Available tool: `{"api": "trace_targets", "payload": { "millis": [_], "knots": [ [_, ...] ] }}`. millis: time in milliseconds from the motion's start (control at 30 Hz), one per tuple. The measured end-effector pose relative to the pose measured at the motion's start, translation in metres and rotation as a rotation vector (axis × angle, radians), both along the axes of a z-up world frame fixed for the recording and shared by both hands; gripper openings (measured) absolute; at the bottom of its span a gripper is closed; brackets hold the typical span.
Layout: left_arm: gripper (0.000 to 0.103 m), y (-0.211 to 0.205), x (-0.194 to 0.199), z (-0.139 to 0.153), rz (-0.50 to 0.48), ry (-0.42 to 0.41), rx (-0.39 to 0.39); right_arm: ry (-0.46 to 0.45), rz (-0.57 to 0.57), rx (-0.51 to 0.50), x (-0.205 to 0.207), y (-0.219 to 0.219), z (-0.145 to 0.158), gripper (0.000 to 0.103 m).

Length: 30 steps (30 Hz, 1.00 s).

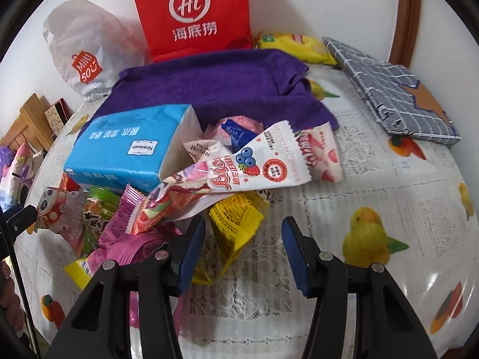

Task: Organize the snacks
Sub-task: 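Grasp the panda-print snack bag with the left tool while the right tool grasps the yellow packet, then carry both held snacks onto the purple towel and lower them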

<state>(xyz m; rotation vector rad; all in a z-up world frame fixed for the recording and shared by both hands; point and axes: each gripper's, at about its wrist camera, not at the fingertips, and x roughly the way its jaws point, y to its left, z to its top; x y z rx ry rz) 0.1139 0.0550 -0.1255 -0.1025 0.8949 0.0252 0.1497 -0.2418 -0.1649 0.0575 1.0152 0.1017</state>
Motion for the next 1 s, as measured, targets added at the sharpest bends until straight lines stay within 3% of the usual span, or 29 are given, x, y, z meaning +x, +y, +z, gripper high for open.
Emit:
{"api": "trace_targets", "payload": {
  "millis": [233,300,333,433,667,767,1000],
  "knots": [
    [0.101,-0.012,0.014,-0.01,-0.054,0.041,-0.015,0.027,0.026,0.066,0.012,-0.003,-0.009,0.052],
    [0.1,-0.019,0.018,-0.015,-0.065,0.06,-0.011,0.028,0.041,0.071,0.012,-0.004,-0.01,0.046],
    [0.097,-0.022,0.019,-0.018,-0.072,0.069,-0.012,0.028,0.051,0.071,0.012,-0.004,-0.01,0.039],
    [0.089,-0.028,0.021,-0.027,-0.083,0.094,-0.017,0.022,0.07,0.074,0.006,-0.008,-0.009,0.036],
    [0.043,-0.035,0.018,-0.032,-0.126,0.113,-0.069,0.004,0.063,0.062,-0.018,-0.023,-0.006,0.035],
    [0.037,-0.038,0.012,-0.027,-0.13,0.104,-0.059,-0.003,0.035,0.056,-0.032,-0.033,-0.001,0.035],
    [0.037,-0.034,-0.011,-0.012,-0.114,0.085,-0.067,-0.028,-0.023,0.038,-0.067,-0.056,0.014,0.035]
  ]
}}
